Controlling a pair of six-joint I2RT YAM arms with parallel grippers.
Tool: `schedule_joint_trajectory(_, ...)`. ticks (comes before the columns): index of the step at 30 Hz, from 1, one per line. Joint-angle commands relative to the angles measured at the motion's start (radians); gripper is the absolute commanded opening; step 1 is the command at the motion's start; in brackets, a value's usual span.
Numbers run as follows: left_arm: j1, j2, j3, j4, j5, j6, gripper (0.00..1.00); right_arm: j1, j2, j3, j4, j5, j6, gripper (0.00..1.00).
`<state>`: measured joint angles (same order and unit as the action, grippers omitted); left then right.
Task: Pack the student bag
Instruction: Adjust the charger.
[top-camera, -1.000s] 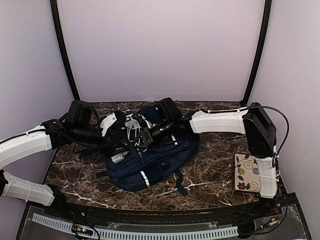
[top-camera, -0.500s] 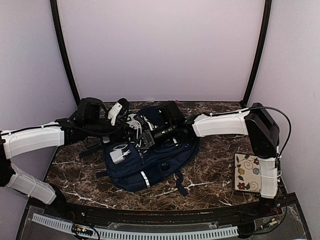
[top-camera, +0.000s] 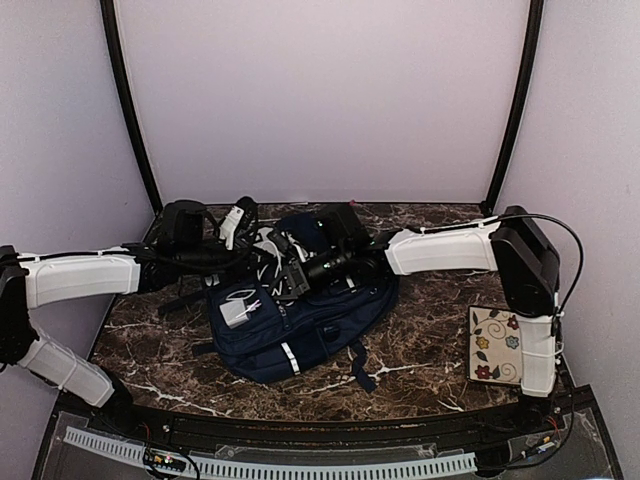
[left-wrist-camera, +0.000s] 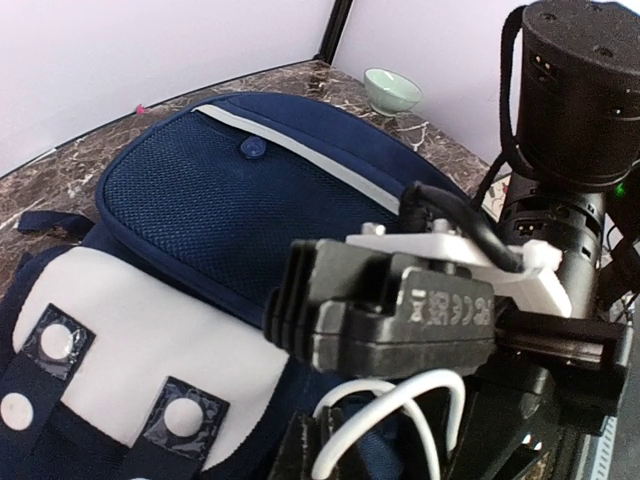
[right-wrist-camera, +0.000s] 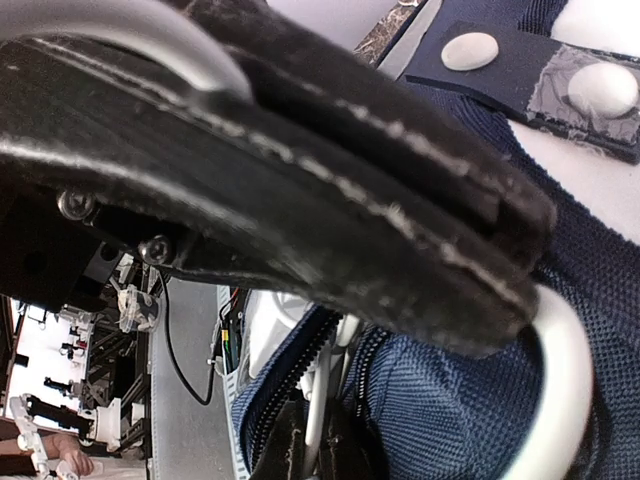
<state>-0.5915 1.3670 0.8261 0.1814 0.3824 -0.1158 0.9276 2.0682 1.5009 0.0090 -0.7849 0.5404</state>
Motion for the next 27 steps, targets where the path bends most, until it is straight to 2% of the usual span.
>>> schedule_joint_trajectory(1, -0.001, -0.044, -0.007, -0.04, 0.037, -0.002, 0.0, 0.03, 0.017, -0.021, -0.148, 0.05, -0.003, 0.06)
schedule_joint_trajectory(2, -0.001, -0.055, -0.017, -0.051, 0.037, -0.001, 0.0, 0.03, 0.011, -0.011, -0.166, 0.059, -0.015, 0.14)
schedule_joint_trajectory(5, 0.0, -0.076, -0.02, -0.165, -0.001, 0.033, 0.0, 0.03, -0.025, 0.028, -0.253, 0.102, -0.066, 0.3)
schedule_joint_trajectory(8, -0.001, -0.088, -0.012, -0.303, -0.052, 0.093, 0.0, 0.024, -0.112, 0.033, -0.31, 0.167, -0.095, 0.41)
schedule_joint_trajectory(12, -0.002, -0.123, -0.036, -0.379, -0.077, 0.182, 0.0, -0.004, -0.222, 0.03, -0.406, 0.245, -0.118, 0.55)
schedule_joint_trajectory(17, -0.004, -0.141, -0.036, -0.413, -0.052, 0.247, 0.0, -0.028, -0.29, 0.022, -0.481, 0.32, -0.125, 0.61)
schedule_joint_trajectory(20, -0.005, -0.128, -0.036, -0.417, -0.029, 0.255, 0.0, -0.036, -0.299, -0.01, -0.413, 0.361, -0.085, 0.62)
schedule_joint_trajectory(24, -0.008, -0.107, -0.022, -0.415, -0.025, 0.254, 0.0, -0.037, -0.228, 0.034, -0.343, 0.333, -0.073, 0.65)
schedule_joint_trajectory(27, -0.015, -0.097, -0.011, -0.406, -0.023, 0.254, 0.0, -0.034, -0.152, 0.062, -0.254, 0.232, -0.049, 0.65)
